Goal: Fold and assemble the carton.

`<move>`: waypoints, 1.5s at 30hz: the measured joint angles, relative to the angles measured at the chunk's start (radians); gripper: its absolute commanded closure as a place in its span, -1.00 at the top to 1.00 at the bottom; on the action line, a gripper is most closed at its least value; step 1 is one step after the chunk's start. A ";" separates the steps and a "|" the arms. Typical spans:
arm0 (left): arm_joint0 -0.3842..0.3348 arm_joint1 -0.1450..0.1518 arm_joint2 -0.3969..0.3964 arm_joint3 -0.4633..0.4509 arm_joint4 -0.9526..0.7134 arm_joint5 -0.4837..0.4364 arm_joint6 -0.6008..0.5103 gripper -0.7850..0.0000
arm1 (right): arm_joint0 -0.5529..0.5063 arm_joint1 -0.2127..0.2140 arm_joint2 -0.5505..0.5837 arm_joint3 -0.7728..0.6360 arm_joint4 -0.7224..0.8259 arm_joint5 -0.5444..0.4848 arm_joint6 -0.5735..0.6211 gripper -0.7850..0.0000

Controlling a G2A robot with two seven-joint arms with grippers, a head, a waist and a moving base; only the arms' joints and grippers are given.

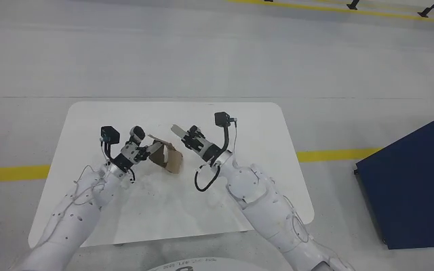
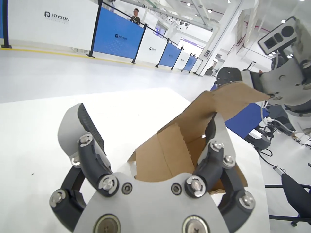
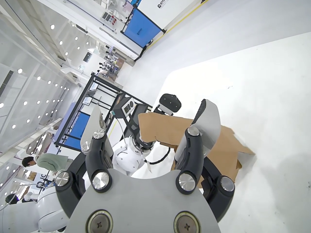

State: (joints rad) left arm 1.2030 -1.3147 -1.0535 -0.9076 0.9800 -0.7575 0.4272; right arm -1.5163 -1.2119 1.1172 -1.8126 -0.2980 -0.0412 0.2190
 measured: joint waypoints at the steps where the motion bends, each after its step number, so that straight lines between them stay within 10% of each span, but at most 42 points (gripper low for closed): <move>1: 0.006 0.001 -0.004 -0.006 -0.011 -0.001 -0.017 1.00 | -0.001 0.000 0.000 -0.001 -0.002 0.001 0.000 0.71; 6: 0.054 0.011 -0.027 -0.054 -0.139 -0.027 -0.182 1.00 | -0.002 -0.001 0.000 -0.002 -0.006 0.002 0.002 0.72; 14: 0.171 0.032 -0.089 -0.282 -0.286 0.256 -0.514 1.00 | -0.002 -0.004 -0.001 -0.001 -0.013 0.004 0.001 0.73; 24: 0.220 0.037 -0.089 -0.424 -0.358 0.458 -0.742 0.32 | -0.009 -0.005 0.007 -0.004 -0.014 -0.003 0.006 0.74; 35: 0.202 0.036 -0.062 -0.418 -0.351 0.476 -0.782 -0.94 | -0.018 -0.006 0.018 -0.010 -0.014 -0.012 0.008 0.71; 45: 0.207 0.038 -0.064 -0.421 -0.368 0.406 -0.726 -1.00 | -0.028 -0.008 0.024 -0.016 -0.019 -0.029 -0.003 0.71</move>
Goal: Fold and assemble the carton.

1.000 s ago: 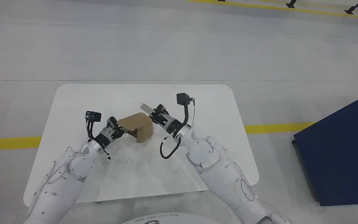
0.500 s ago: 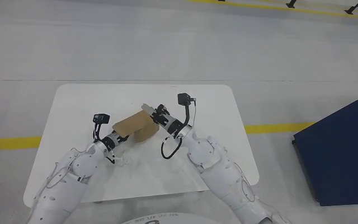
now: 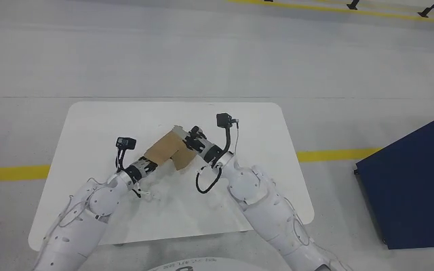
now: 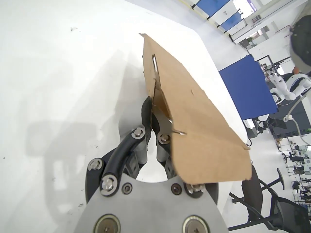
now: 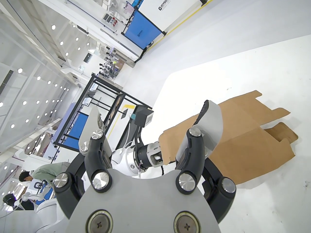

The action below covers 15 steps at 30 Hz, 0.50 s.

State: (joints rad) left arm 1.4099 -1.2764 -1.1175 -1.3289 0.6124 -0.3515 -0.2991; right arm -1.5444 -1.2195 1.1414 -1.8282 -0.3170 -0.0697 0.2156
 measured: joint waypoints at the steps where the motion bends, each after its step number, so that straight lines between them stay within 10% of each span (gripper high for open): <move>1: 0.002 0.000 -0.007 -0.003 -0.019 -0.008 0.009 -1.00 | -0.003 0.000 0.003 -0.002 0.001 -0.006 -0.003 0.71; 9: 0.053 0.007 -0.091 -0.061 -0.428 -0.140 -0.065 -1.00 | -0.060 0.009 0.059 -0.027 0.026 -0.121 -0.016 0.69; 15: 0.013 0.009 -0.117 -0.033 -0.807 -0.068 -0.279 -1.00 | -0.104 0.016 0.080 -0.043 -0.005 -0.178 -0.012 0.78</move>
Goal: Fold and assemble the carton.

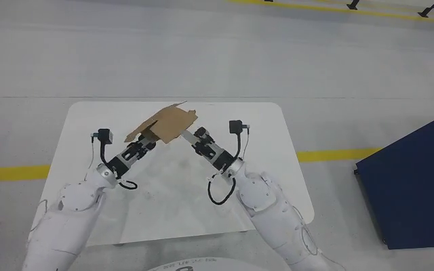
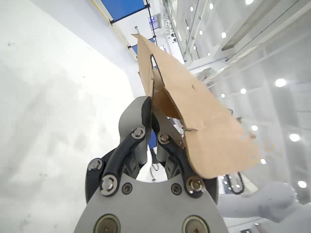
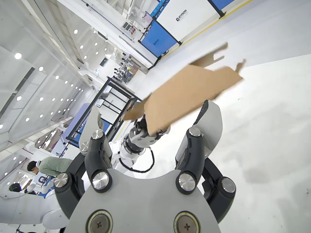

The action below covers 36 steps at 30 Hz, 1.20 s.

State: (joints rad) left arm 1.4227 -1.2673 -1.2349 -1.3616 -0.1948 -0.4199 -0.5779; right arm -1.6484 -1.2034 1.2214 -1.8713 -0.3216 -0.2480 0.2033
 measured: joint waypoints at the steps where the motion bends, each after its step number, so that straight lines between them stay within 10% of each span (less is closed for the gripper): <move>1: -0.009 -0.001 0.001 0.010 -0.052 0.013 -0.033 -1.00 | -0.001 0.000 -0.002 -0.002 -0.009 0.009 -0.001 0.79; 20: -0.047 -0.012 0.112 0.045 0.009 -0.021 -0.056 -1.00 | 0.096 -0.021 -0.096 0.045 -0.051 0.148 0.008 0.73; 30: -0.008 0.009 0.008 -0.002 -0.214 -0.058 -0.167 -1.00 | -0.001 -0.005 0.001 -0.004 0.006 0.030 -0.011 0.75; 36: -0.018 0.018 -0.020 0.006 -0.465 0.072 -0.372 -1.00 | -0.004 -0.003 0.012 -0.008 -0.001 0.023 0.010 1.00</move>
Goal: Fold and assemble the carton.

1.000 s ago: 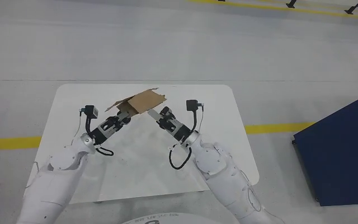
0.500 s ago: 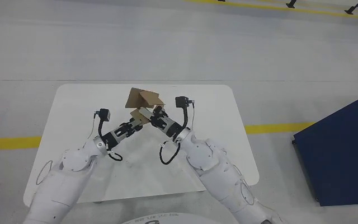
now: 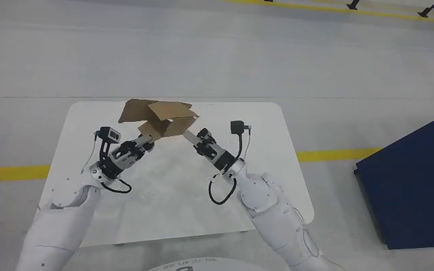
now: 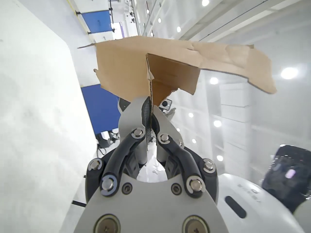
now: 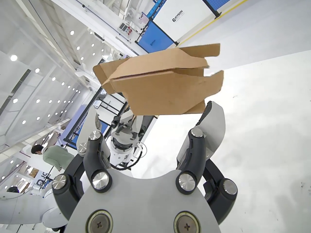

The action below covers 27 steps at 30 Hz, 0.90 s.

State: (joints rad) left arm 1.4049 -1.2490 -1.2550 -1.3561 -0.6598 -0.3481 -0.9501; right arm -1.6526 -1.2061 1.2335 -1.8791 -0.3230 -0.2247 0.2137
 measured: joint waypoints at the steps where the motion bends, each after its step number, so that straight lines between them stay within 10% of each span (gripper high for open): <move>1: -0.005 0.001 0.000 0.005 -0.025 0.026 -0.029 -1.00 | 0.004 0.000 -0.002 0.002 -0.005 0.001 0.003 1.00; 20: -0.083 0.007 0.009 0.100 -0.198 0.263 -0.238 -1.00 | 0.007 -0.002 -0.029 0.014 -0.107 -0.040 -0.038 1.00; 27: -0.129 0.014 -0.038 0.183 -0.400 0.481 -0.382 -1.00 | -0.049 0.010 0.033 -0.003 -0.042 -0.142 -0.018 1.00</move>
State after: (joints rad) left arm 1.2759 -1.2349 -1.2934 -1.1734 -1.0599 0.1331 -1.3321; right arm -1.7014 -1.1961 1.2660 -1.8825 -0.3651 -0.3667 0.1961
